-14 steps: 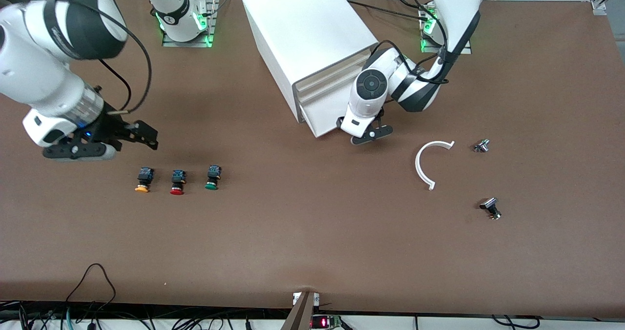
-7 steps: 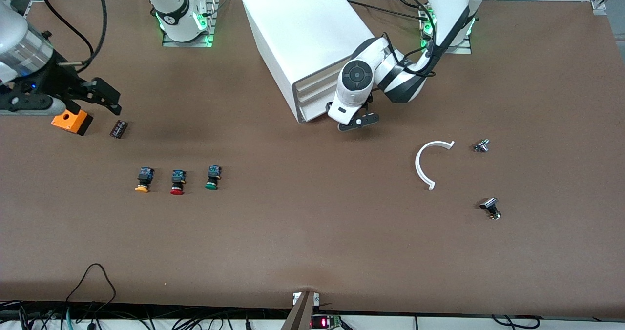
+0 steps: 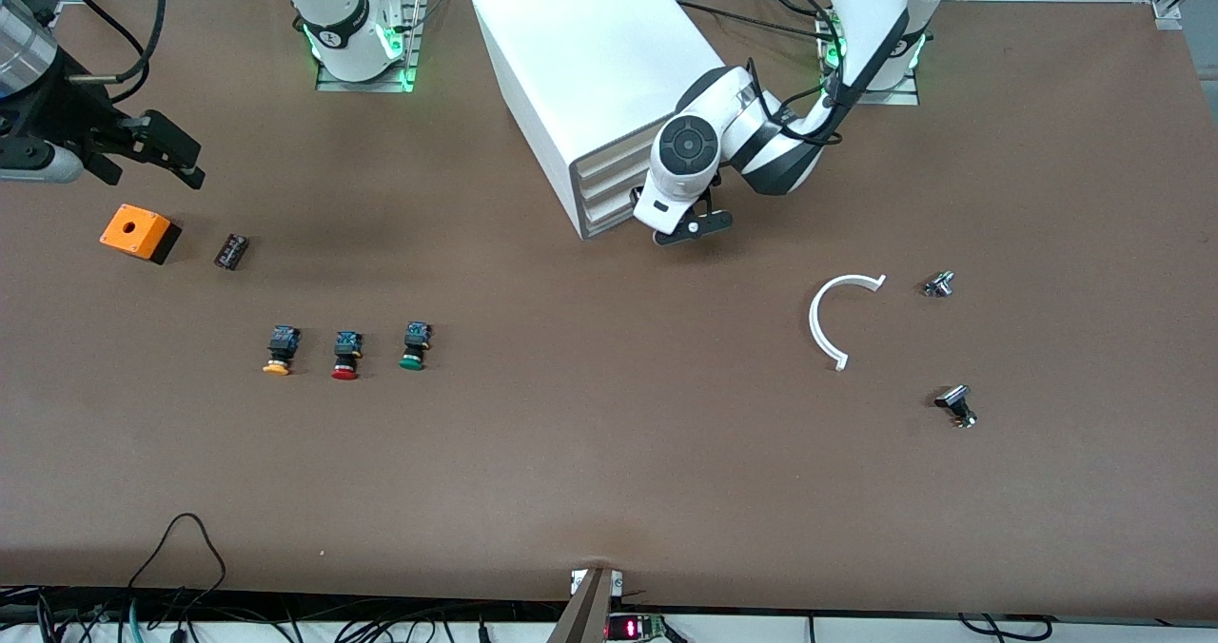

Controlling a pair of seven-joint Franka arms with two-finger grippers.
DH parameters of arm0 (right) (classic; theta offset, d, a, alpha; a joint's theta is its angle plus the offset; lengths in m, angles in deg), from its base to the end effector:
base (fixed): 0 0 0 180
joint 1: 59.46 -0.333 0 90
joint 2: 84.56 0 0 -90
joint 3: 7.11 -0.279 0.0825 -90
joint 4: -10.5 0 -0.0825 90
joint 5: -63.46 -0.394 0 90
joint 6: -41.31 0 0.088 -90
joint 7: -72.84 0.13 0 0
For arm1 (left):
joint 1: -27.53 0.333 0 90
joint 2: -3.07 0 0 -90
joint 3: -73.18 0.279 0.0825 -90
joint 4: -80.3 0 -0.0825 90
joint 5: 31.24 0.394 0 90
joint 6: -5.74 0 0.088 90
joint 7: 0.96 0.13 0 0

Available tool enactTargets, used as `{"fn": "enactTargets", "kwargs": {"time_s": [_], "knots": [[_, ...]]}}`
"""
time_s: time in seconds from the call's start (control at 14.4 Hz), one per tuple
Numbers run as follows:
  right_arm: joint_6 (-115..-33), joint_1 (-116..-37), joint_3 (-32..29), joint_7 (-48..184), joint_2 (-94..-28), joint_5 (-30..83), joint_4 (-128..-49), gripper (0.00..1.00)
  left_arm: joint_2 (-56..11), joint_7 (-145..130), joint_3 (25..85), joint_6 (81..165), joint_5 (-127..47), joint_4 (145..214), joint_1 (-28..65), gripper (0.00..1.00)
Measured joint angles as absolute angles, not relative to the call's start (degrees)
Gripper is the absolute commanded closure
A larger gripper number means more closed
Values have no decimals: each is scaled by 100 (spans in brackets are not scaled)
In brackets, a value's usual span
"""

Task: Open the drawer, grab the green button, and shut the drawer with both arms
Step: 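Push the drawer shut with the left gripper while the right gripper retracts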

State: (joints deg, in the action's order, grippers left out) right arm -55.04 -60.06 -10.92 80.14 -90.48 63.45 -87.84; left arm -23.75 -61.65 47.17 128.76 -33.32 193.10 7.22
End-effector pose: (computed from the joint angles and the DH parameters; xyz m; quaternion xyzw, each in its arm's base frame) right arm 0.5454 0.0435 0.5610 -0.9991 0.0253 -0.0343 0.0002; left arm 0.3890 -0.4208 0.1757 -0.9753 -0.1438 0.1650 0.0295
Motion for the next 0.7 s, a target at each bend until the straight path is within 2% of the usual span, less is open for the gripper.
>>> {"fn": "enactTargets", "kwargs": {"time_s": [0.7], "knots": [[-5305,-6006,-1109,8014,-9045,6345,-8792,0,-2374,-6168,4687,12849,-3513,19281,780,0]]}}
